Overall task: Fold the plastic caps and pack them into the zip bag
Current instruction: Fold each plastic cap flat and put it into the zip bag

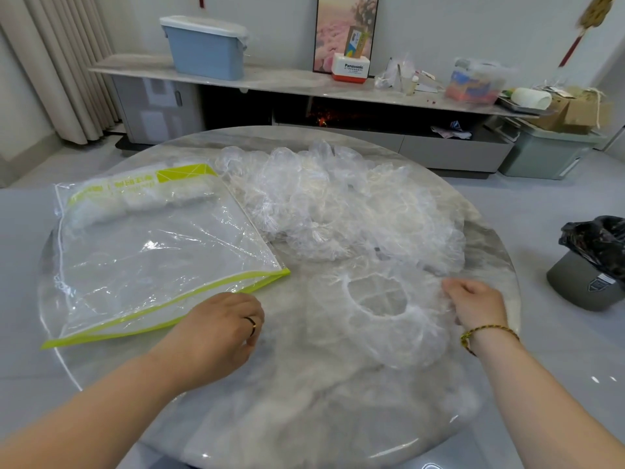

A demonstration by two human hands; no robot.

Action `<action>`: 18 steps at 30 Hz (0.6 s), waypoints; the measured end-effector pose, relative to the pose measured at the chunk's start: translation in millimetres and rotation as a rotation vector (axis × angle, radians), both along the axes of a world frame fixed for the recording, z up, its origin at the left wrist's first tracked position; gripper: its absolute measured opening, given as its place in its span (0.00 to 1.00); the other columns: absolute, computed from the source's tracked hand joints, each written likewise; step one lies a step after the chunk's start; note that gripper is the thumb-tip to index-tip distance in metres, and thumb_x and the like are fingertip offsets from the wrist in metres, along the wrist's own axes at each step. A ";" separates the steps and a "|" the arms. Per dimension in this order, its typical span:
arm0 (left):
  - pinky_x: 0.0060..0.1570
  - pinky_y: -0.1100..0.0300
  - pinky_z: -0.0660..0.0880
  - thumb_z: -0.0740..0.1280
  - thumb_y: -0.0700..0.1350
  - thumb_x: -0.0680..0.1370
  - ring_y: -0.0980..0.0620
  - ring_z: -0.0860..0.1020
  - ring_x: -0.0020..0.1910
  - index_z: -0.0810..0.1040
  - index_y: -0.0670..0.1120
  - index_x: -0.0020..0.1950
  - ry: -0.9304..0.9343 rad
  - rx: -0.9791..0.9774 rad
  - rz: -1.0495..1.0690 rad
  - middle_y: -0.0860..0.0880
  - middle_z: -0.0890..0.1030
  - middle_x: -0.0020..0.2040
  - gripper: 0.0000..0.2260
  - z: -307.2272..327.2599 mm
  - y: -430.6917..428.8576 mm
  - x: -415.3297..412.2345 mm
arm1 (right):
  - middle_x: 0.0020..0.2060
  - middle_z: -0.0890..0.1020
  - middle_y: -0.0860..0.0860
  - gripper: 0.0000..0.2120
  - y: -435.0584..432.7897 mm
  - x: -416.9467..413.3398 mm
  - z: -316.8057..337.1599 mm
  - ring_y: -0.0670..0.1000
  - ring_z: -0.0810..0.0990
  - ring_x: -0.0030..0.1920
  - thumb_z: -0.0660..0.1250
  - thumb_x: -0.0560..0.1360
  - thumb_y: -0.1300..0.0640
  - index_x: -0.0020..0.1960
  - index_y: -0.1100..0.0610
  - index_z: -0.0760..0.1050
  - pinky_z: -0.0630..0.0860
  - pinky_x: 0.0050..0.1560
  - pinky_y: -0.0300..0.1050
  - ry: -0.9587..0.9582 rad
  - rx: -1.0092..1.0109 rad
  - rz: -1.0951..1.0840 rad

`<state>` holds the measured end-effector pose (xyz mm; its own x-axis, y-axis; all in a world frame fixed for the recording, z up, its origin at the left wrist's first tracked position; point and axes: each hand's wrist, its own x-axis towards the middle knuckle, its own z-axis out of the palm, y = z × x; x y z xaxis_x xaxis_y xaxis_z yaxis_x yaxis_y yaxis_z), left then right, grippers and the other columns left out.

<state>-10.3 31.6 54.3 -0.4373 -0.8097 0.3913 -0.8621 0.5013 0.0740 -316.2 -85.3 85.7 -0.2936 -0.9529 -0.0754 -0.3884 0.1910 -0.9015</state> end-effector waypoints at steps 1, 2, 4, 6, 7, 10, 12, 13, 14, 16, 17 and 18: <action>0.43 0.66 0.67 0.57 0.47 0.66 0.57 0.75 0.40 0.74 0.49 0.27 0.001 0.003 0.012 0.55 0.80 0.34 0.10 0.3 1.1 1.2 | 0.29 0.72 0.51 0.05 0.1 -5.0 2.7 0.49 0.68 0.28 0.63 0.76 0.63 0.44 0.63 0.76 0.64 0.17 0.29 -0.031 0.008 -0.053; 0.44 0.66 0.67 0.57 0.49 0.65 0.58 0.74 0.42 0.75 0.50 0.29 0.014 0.007 0.017 0.55 0.80 0.36 0.09 0.4 1.8 0.5 | 0.29 0.72 0.52 0.04 0.7 -9.6 2.8 0.50 0.68 0.28 0.62 0.76 0.64 0.47 0.63 0.76 0.64 0.16 0.30 -0.061 0.051 -0.091; 0.47 0.66 0.66 0.58 0.53 0.66 0.60 0.71 0.45 0.75 0.52 0.39 0.039 0.018 0.013 0.55 0.81 0.40 0.10 -1.8 2.2 -7.9 | 0.30 0.72 0.54 0.05 3.5 -13.1 -2.0 0.52 0.69 0.28 0.62 0.76 0.65 0.48 0.65 0.76 0.67 0.16 0.32 -0.084 0.177 -0.099; 0.48 0.65 0.66 0.57 0.56 0.66 0.60 0.72 0.46 0.72 0.55 0.47 0.036 0.033 -0.014 0.56 0.82 0.44 0.13 -6.6 2.0 -26.5 | 0.31 0.74 0.55 0.07 6.8 -8.6 -7.2 0.53 0.70 0.29 0.62 0.76 0.65 0.47 0.67 0.77 0.70 0.21 0.35 -0.069 0.266 -0.007; 0.49 0.65 0.66 0.56 0.57 0.66 0.60 0.75 0.45 0.74 0.56 0.47 0.025 0.044 -0.033 0.56 0.82 0.45 0.15 -10.3 2.4 -37.3 | 0.30 0.74 0.56 0.08 10.0 -2.1 -8.6 0.53 0.70 0.29 0.61 0.77 0.65 0.43 0.66 0.76 0.69 0.20 0.35 -0.066 0.299 0.069; 0.49 0.65 0.66 0.54 0.59 0.65 0.59 0.81 0.41 0.83 0.53 0.40 -0.029 0.098 -0.047 0.57 0.83 0.43 0.20 -21.3 5.2 -64.1 | 0.30 0.75 0.57 0.14 16.0 19.6 -9.2 0.53 0.71 0.29 0.59 0.79 0.62 0.36 0.62 0.74 0.72 0.26 0.37 0.007 0.298 0.237; 0.48 0.66 0.66 0.53 0.59 0.65 0.59 0.81 0.39 0.83 0.53 0.37 -0.060 0.112 -0.040 0.57 0.83 0.42 0.20 -28.7 5.7 -68.8 | 0.40 0.78 0.58 0.14 17.4 31.1 -6.6 0.53 0.74 0.37 0.59 0.79 0.53 0.46 0.64 0.75 0.73 0.38 0.43 0.004 0.270 0.238; 0.48 0.66 0.66 0.53 0.59 0.65 0.59 0.81 0.39 0.83 0.53 0.37 -0.065 0.113 -0.030 0.57 0.83 0.42 0.20 -31.0 5.0 -68.1 | 0.47 0.78 0.56 0.16 19.1 34.8 -3.2 0.53 0.76 0.43 0.59 0.78 0.49 0.54 0.61 0.73 0.74 0.41 0.45 -0.037 0.291 0.251; 0.47 0.65 0.66 0.53 0.59 0.65 0.59 0.81 0.38 0.83 0.54 0.36 -0.067 0.110 -0.019 0.57 0.83 0.42 0.20 -32.7 4.0 -66.8 | 0.54 0.75 0.53 0.18 20.6 36.1 -2.7 0.52 0.76 0.49 0.60 0.77 0.48 0.61 0.58 0.70 0.75 0.43 0.45 -0.066 0.319 0.296; 0.46 0.66 0.66 0.53 0.58 0.66 0.60 0.81 0.38 0.83 0.55 0.35 -0.053 0.103 -0.010 0.58 0.83 0.41 0.19 -34.3 0.7 -63.7 | 0.55 0.70 0.48 0.22 26.4 35.8 -2.4 0.47 0.72 0.51 0.66 0.75 0.55 0.67 0.55 0.63 0.73 0.44 0.36 0.033 0.311 0.448; 0.44 0.68 0.67 0.54 0.56 0.66 0.60 0.81 0.37 0.83 0.55 0.34 -0.045 0.105 -0.012 0.59 0.83 0.40 0.18 -34.9 -1.2 -62.0 | 0.56 0.70 0.48 0.24 27.9 35.0 -3.5 0.46 0.71 0.49 0.66 0.75 0.60 0.68 0.54 0.61 0.72 0.44 0.33 0.124 0.256 0.499; 0.41 0.69 0.70 0.55 0.54 0.66 0.60 0.81 0.35 0.83 0.54 0.33 -0.038 0.108 -0.019 0.59 0.82 0.39 0.16 -35.9 -3.6 -60.2 | 0.59 0.70 0.50 0.25 26.4 32.5 -5.2 0.48 0.71 0.50 0.64 0.75 0.64 0.69 0.54 0.61 0.73 0.47 0.35 0.213 0.171 0.510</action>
